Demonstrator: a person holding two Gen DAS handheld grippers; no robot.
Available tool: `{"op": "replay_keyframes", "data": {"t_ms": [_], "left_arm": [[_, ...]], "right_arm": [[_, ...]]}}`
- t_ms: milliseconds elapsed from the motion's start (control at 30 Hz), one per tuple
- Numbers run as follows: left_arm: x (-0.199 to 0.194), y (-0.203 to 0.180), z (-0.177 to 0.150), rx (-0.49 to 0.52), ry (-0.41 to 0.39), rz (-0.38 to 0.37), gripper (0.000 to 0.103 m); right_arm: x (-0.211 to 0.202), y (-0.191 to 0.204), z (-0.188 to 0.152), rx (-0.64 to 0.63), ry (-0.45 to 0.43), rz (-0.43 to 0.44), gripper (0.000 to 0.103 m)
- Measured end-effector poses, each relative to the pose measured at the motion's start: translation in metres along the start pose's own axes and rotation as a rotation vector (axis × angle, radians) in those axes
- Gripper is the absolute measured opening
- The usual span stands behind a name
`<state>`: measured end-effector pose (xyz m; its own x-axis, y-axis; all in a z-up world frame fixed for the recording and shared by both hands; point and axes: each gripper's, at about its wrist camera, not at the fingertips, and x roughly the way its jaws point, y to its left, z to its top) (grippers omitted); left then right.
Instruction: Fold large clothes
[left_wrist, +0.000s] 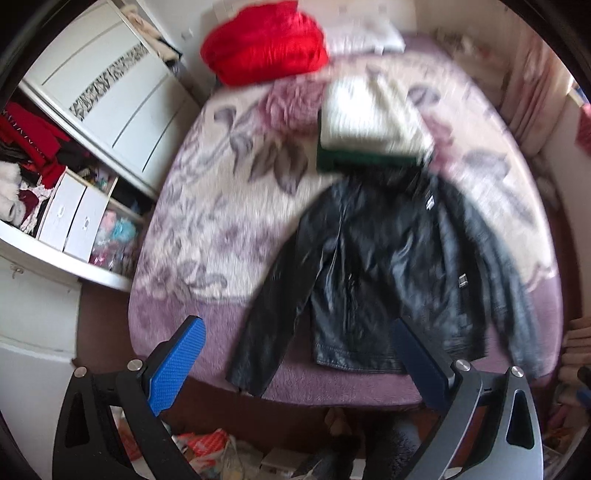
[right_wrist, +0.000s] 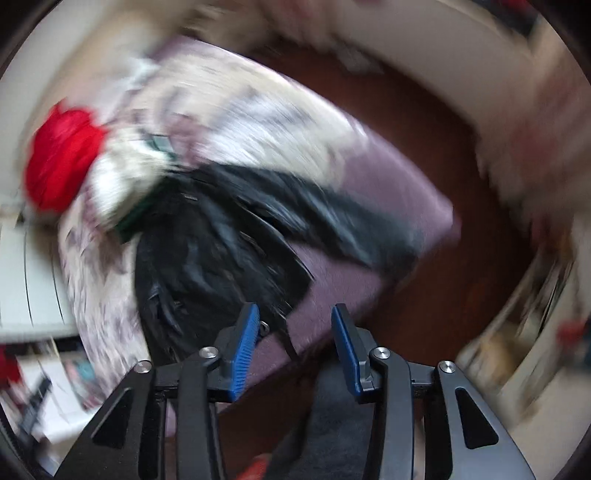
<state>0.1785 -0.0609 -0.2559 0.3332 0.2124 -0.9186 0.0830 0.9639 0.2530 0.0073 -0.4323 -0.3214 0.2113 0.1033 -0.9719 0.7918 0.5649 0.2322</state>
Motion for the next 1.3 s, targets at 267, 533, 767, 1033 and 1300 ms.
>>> {"op": "replay_keyframes", "data": {"t_ms": [267,533,767,1033,1300], "left_arm": [[0.128,-0.098,0.008,0.138,0.134,0.026,0.103],[0.234,-0.151,0.002,0.12,0.276,0.028,0.103],[0.269,-0.162,-0.013,0.13,0.298,0.009,0.103],[0.315,-0.145,-0.028,0.107,0.291,0.052,0.103],[0.34,-0.116,-0.029,0.033,0.253,0.049,0.103]], "right_arm": [[0.233,-0.136,0.035,0.438,0.276,0.139,0.069],[0.361,-0.196,0.025,0.917,0.198,0.367,0.063],[0.287,-0.186,0.034,0.844,-0.139,0.28,0.007],[0.362,-0.205,0.011,0.906,-0.071,0.472,0.048],[0.359,-0.195,-0.003,0.975,-0.303,0.587,0.036]]}}
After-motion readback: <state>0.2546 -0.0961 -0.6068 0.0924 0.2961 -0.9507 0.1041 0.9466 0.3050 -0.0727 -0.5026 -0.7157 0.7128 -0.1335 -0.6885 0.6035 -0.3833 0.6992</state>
